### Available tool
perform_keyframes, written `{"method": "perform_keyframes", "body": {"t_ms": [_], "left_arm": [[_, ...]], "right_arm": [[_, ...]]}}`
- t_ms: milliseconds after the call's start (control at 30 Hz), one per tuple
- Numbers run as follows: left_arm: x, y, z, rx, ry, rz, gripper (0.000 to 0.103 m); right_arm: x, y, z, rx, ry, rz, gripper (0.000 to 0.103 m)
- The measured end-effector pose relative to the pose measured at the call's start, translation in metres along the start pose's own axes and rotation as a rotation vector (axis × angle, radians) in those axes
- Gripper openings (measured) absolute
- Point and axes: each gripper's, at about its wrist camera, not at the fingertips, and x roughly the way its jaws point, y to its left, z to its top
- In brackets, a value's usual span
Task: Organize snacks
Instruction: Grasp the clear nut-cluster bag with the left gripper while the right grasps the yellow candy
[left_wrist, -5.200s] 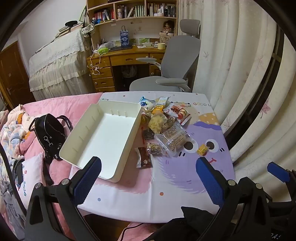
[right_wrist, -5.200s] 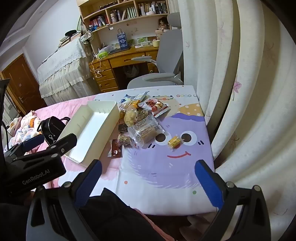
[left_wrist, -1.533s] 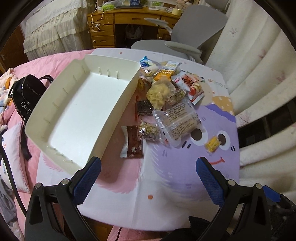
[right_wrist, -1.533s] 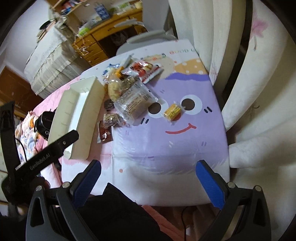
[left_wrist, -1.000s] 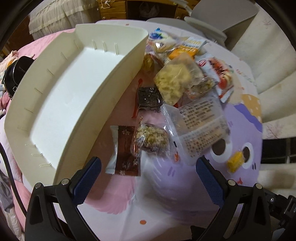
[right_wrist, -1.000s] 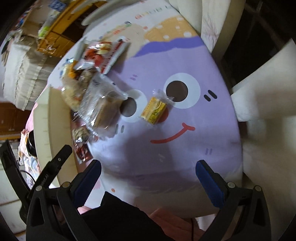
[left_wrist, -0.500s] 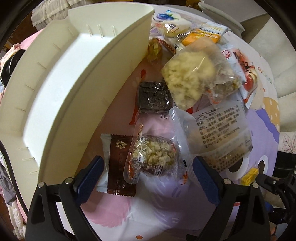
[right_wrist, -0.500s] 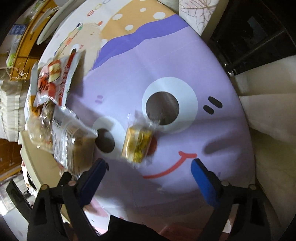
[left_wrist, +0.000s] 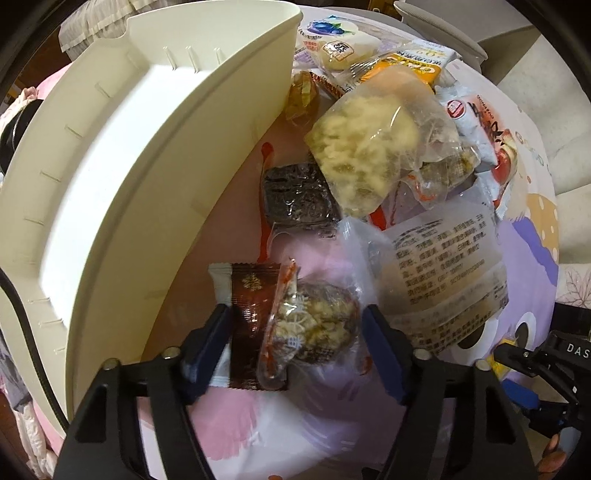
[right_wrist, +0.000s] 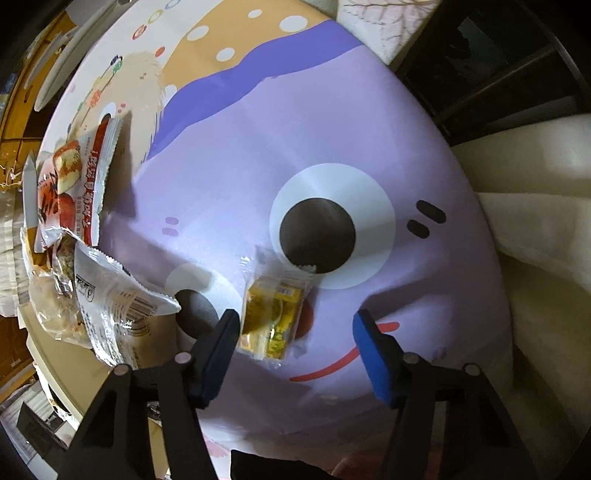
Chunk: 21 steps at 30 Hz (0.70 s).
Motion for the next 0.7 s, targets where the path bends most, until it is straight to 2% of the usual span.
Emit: {"method": "perform_keyframes", "body": {"t_ms": [167,200,367,400,700], "left_arm": [[-0.004,-0.002,-0.001,0.0,-0.004,-0.006,0.063],[-0.006,-0.005,-0.003,0.003,-0.006,-0.005,0.061],[-0.018,-0.01,-0.006,0.001,-0.028,-0.009,0.049],[-0.019,-0.009,-0.007,-0.003,-0.031,-0.009,0.04],[-0.028,0.008,-0.038,-0.021,-0.053,-0.077,0.039]], "right_arm": [[0.001,0.002,0.003,0.027,0.0,-0.036,0.032],[0.001,0.001,0.005,0.033,0.001,-0.036,0.03],[0.003,-0.012,0.004,0.061,-0.006,-0.006,0.027],[0.003,-0.014,0.005,0.065,-0.009,0.001,0.026],[-0.031,-0.05,-0.039,0.067,-0.096,0.051,0.026]]}}
